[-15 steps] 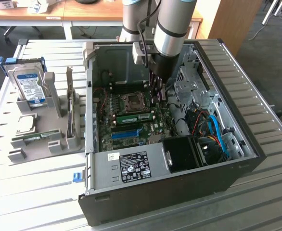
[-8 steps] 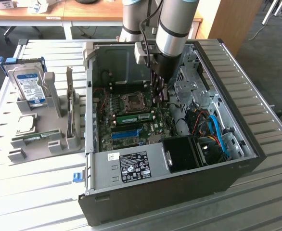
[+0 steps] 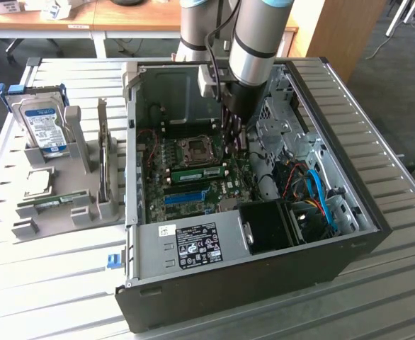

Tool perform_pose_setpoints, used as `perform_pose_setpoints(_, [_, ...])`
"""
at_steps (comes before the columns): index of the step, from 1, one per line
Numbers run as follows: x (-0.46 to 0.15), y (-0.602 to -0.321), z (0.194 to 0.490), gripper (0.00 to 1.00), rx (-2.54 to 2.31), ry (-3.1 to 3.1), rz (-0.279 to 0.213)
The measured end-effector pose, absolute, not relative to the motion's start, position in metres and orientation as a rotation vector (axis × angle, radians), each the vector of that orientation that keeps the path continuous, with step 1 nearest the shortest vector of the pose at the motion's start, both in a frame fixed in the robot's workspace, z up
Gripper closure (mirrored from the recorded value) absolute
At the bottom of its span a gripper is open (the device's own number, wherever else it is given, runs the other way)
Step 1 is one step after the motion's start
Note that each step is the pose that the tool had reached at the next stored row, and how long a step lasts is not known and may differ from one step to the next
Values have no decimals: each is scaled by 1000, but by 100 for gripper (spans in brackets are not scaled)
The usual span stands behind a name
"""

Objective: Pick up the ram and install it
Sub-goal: 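Press down the ram until it locks into place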

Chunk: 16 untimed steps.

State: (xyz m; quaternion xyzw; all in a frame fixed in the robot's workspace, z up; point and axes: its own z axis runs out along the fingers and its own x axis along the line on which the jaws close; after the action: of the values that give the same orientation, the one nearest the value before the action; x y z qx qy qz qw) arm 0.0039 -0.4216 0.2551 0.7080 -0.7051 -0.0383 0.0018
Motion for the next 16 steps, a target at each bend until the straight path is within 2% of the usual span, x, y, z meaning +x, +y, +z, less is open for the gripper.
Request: perform_pose_setpoints(16, [4,-422,237,89,2222,-2213,-120])
